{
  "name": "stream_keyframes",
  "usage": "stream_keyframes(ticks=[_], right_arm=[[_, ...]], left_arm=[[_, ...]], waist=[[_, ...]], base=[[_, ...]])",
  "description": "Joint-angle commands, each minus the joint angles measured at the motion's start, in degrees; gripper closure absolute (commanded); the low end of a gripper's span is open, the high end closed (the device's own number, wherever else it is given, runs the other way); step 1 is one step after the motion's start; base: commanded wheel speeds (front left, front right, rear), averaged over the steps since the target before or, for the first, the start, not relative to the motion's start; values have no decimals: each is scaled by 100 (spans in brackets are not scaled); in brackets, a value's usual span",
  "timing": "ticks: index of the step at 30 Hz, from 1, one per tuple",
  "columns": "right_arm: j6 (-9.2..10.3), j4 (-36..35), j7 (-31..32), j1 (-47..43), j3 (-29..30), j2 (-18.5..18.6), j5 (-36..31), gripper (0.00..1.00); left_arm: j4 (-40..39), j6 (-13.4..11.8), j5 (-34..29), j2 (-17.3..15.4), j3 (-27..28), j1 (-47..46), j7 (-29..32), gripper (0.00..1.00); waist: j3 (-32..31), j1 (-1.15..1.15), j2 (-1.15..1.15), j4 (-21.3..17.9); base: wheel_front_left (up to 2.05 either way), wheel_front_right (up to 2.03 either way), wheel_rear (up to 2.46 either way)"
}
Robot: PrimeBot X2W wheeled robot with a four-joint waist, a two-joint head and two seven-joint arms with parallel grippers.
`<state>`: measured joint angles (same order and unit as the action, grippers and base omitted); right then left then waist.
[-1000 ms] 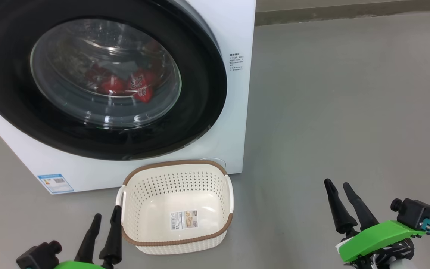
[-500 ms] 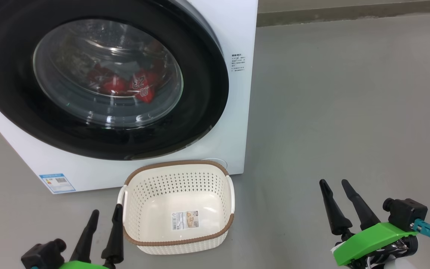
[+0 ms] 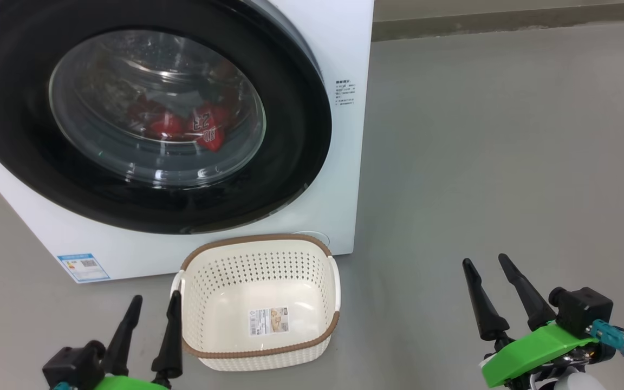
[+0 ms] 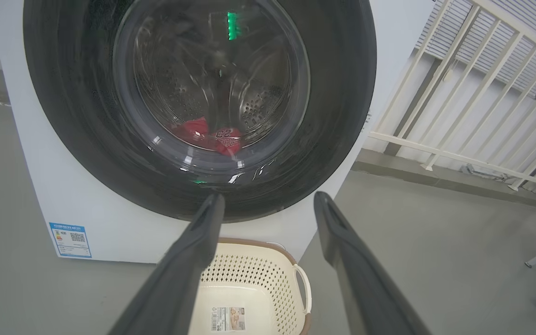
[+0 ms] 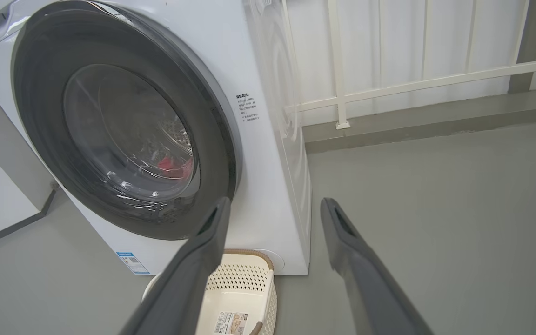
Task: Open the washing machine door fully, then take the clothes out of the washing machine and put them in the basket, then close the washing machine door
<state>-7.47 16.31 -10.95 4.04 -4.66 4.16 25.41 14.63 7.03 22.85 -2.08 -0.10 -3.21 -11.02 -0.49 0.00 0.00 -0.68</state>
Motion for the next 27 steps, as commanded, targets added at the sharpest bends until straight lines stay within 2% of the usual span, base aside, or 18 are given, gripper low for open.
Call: stream_keyframes(ticks=[1, 19, 27], right_arm=[[-2, -162, -91, 294, -113, 29, -170, 0], [-2, -149, -394, 347, -297, 52, -1350, 0], [-2, -154, -405, 338, -304, 56, -1388, 0]], left_arm=[[-148, -15, -163, -66, 156, -255, -81, 0], [-144, 3, -1324, -79, 164, -285, -387, 0], [-131, 6, -1342, -80, 169, -285, -397, 0]], waist=[[-6, 0, 0, -2], [-76, 0, 0, 3], [-65, 0, 0, 35]], base=[[0, 0, 0], [0, 0, 0], [0, 0, 0]])
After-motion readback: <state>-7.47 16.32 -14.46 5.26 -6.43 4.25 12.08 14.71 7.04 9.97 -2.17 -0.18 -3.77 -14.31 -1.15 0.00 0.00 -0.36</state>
